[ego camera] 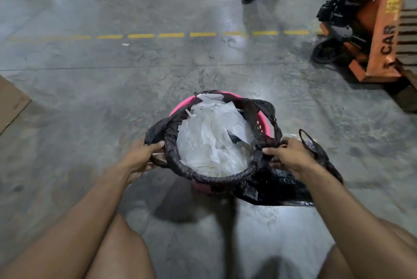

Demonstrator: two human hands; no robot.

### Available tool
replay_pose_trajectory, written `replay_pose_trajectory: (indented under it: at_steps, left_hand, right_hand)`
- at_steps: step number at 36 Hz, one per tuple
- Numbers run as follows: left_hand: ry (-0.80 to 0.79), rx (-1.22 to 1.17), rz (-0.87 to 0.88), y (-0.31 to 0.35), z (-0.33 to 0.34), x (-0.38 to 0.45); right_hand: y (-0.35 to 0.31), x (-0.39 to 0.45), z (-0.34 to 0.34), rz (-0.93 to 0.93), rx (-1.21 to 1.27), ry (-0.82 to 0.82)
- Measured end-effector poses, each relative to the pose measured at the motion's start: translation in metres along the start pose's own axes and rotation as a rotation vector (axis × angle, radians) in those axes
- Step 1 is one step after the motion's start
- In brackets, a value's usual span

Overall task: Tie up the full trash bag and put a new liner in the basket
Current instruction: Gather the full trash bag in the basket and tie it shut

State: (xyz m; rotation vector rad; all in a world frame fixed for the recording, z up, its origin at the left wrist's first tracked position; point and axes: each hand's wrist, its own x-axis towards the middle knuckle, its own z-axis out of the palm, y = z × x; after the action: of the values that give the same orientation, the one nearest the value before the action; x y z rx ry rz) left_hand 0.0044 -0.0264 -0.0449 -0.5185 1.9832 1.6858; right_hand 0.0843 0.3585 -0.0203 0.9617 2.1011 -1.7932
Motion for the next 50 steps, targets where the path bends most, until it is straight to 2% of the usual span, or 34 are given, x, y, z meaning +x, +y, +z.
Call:
replay_pose_trajectory:
  at_steps: [2, 7, 10, 14, 16, 20, 22, 23, 27, 29, 31, 33, 35, 36, 37, 39, 40, 42, 46, 50]
  left_hand:
    - [0.047, 0.059, 0.033, -0.003, 0.004, -0.01]
    - [0.028, 0.191, 0.174, -0.001, -0.007, -0.03]
    - [0.082, 0.143, 0.214, 0.016, -0.023, -0.04]
    - [0.095, -0.098, 0.275, 0.053, -0.033, -0.052]
    - [0.071, -0.138, 0.328, 0.07, -0.03, -0.054]
    - [0.049, 0.009, 0.472, 0.1, -0.018, -0.057]
    - [-0.024, 0.002, 0.493, 0.111, -0.01, -0.059]
    - [-0.076, -0.03, 0.487, 0.115, -0.006, -0.06]
    - [-0.241, -0.131, 0.41, 0.119, 0.006, -0.065]
    - [-0.272, -0.18, 0.374, 0.117, 0.007, -0.065]
    - [-0.251, -0.162, 0.362, 0.114, 0.004, -0.065]
    - [-0.235, -0.111, 0.369, 0.111, -0.001, -0.065]
    - [-0.231, -0.005, 0.378, 0.108, -0.009, -0.066]
    - [-0.22, 0.091, 0.388, 0.106, -0.014, -0.066]
    - [-0.197, 0.183, 0.396, 0.105, -0.019, -0.067]
    - [-0.126, 0.245, 0.412, 0.105, -0.029, -0.07]
    - [-0.101, 0.209, 0.42, 0.105, -0.034, -0.071]
    - [-0.073, 0.08, 0.443, 0.104, -0.04, -0.071]
    - [0.023, -0.103, 0.473, 0.1, -0.034, -0.064]
    - [0.113, -0.234, 0.593, 0.103, -0.002, -0.057]
  right_hand:
    - [0.006, -0.008, 0.0, 0.005, 0.025, 0.006]
    - [0.008, -0.027, -0.015, 0.008, 0.033, -0.096]
    - [-0.002, -0.028, -0.027, -0.111, 0.011, -0.028]
    - [-0.018, -0.014, -0.037, -0.265, -0.168, 0.156]
    - [-0.028, -0.008, -0.033, -0.319, -0.313, 0.221]
    - [-0.058, -0.006, -0.011, -0.384, -0.483, 0.169]
    - [-0.072, -0.002, -0.001, -0.394, -0.507, 0.091]
    - [-0.08, -0.002, 0.003, -0.376, -0.443, 0.05]
    - [-0.104, -0.004, 0.008, -0.253, 0.169, -0.118]
    - [-0.107, -0.009, 0.005, -0.2, 0.267, -0.167]
    - [-0.102, -0.011, 0.0, -0.167, 0.099, -0.166]
    - [-0.094, -0.007, -0.01, -0.204, -0.258, -0.144]
    - [-0.088, -0.001, -0.023, -0.275, -0.571, -0.069]
    - [-0.087, 0.001, -0.029, -0.298, -0.629, -0.032]
    - [-0.087, -0.001, -0.033, -0.318, -0.601, -0.031]
    - [-0.092, -0.008, -0.039, -0.333, -0.284, -0.117]
    - [-0.094, -0.011, -0.039, -0.327, -0.097, -0.167]
    - [-0.099, -0.015, -0.037, -0.304, 0.111, -0.172]
    - [-0.099, -0.018, -0.025, -0.304, 0.175, -0.041]
    - [-0.098, -0.014, -0.012, -0.399, 0.068, 0.134]
